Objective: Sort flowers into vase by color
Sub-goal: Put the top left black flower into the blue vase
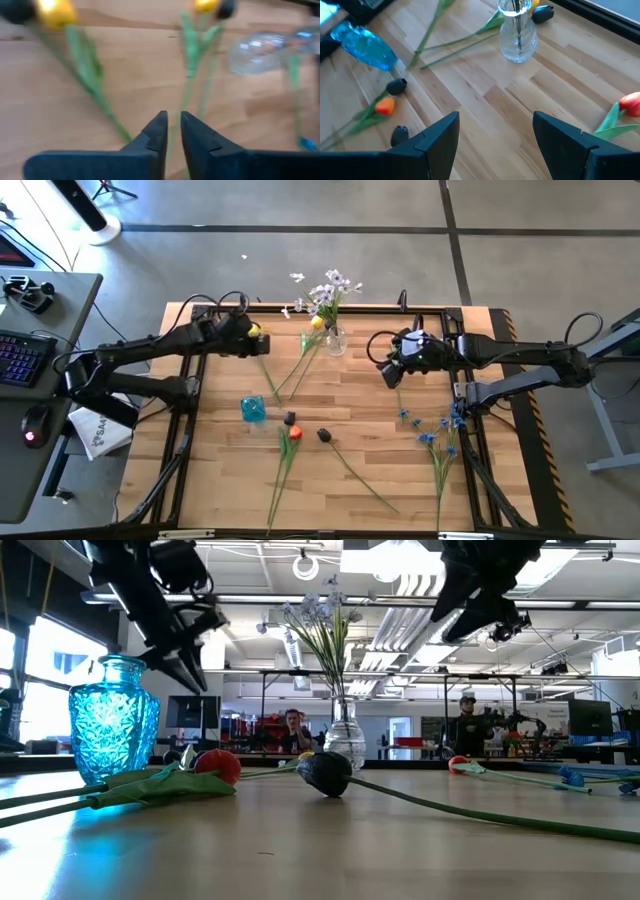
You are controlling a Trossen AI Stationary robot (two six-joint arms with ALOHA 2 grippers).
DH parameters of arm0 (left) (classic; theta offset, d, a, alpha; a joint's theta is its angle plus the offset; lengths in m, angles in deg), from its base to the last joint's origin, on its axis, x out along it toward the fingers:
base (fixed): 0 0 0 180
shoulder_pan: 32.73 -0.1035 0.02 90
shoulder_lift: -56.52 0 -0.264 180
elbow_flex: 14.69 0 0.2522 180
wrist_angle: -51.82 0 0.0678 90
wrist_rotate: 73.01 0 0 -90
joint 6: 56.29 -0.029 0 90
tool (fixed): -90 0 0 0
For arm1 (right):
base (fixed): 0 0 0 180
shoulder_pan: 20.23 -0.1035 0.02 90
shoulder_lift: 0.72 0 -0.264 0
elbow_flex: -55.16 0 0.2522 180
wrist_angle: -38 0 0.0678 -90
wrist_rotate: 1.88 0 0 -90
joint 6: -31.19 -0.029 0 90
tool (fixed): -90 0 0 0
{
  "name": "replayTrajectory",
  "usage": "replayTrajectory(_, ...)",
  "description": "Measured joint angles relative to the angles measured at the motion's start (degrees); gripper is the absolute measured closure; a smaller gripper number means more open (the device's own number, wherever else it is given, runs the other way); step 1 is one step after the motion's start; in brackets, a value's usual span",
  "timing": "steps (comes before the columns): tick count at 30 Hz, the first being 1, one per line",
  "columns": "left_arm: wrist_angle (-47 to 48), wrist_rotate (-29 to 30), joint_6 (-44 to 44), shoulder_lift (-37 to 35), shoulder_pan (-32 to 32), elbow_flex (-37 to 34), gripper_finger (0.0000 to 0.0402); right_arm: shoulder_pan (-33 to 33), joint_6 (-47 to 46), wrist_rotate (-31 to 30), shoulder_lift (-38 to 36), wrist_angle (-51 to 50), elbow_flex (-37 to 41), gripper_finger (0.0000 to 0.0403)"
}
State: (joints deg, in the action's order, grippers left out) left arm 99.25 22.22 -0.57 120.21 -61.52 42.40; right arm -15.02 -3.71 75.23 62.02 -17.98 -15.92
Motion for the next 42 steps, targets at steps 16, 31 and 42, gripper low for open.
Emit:
replayTrajectory(16, 1.9, -3.7, -4.9, 11.9, -8.9, 0.0, 0.0232, 0.0, 3.9, -0.4, 0.0, -0.4, 0.0, 0.0153)
replayTrajectory(31, 6.7, -1.5, -9.4, 14.2, -22.7, 0.0, 0.0231, 0.0, 3.9, -0.6, 0.0, -0.4, 0.0, 0.0153)
replayTrajectory(42, -7.0, -1.9, -9.4, 23.5, -23.3, -0.1, 0.0231, 0.0, 1.9, -0.7, 0.0, -0.4, 0.0, 0.0153)
